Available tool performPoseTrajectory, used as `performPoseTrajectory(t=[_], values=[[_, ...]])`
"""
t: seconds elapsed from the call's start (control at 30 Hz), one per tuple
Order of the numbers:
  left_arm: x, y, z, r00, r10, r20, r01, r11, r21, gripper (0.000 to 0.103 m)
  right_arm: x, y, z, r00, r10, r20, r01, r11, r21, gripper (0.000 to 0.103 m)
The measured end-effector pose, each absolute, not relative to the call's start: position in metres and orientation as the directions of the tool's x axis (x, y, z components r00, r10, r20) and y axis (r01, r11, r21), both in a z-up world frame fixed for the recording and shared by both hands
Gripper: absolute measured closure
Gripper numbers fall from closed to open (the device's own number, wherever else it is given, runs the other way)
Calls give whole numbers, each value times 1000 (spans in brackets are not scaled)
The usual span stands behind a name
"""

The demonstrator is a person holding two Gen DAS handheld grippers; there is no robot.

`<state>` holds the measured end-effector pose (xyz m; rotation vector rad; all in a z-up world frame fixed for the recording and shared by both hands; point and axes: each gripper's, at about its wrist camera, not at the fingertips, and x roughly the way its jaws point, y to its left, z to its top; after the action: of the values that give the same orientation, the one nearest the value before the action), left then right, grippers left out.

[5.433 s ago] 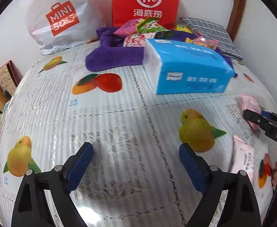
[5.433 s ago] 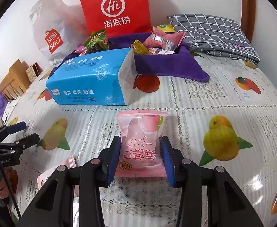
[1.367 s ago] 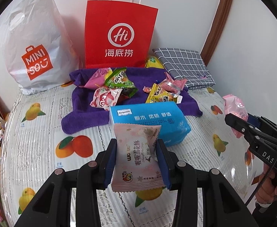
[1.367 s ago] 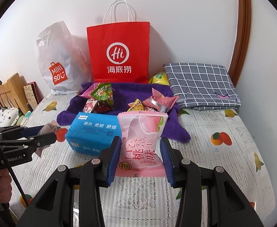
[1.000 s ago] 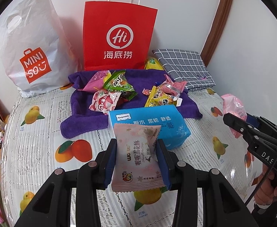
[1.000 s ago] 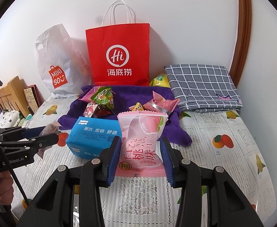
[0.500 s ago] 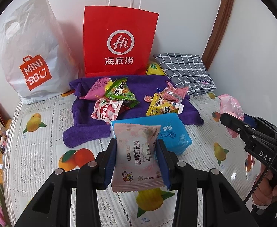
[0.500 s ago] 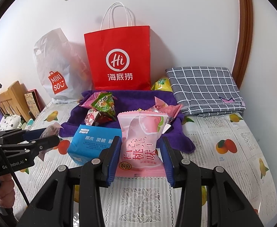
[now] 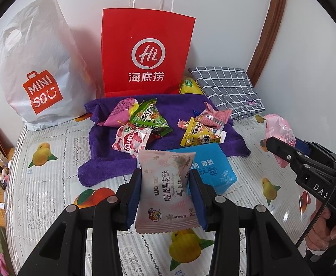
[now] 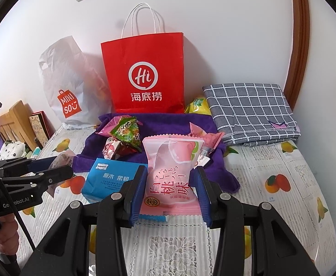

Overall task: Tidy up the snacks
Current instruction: 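Carry the biscuit packet and peach candy bag onto the purple towel with both tools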

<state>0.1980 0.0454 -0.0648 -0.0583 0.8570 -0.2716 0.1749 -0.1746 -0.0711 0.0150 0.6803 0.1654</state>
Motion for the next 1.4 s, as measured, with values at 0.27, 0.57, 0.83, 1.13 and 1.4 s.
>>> performPoseTrajectory(t=[0.27, 0.57, 0.83, 1.13, 1.4], values=[[205, 47, -67, 621, -246, -745, 203, 968, -150, 64, 186, -172, -73, 761, 158, -629, -149, 986, 68, 61], [214, 48, -63, 627, -238, -742, 197, 970, -144, 64, 200, -172, -75, 757, 165, -632, -152, 986, 76, 61], [223, 47, -55, 631, -248, -735, 204, 967, -152, 64, 211, -169, -72, 759, 171, -628, -158, 984, 76, 61], [237, 41, -45, 639, -242, -730, 219, 967, -129, 64, 226, -173, -71, 760, 167, -628, -145, 986, 86, 61], [250, 41, -45, 628, -254, -736, 225, 964, -140, 64, 239, -174, -70, 764, 163, -624, -147, 986, 78, 61]])
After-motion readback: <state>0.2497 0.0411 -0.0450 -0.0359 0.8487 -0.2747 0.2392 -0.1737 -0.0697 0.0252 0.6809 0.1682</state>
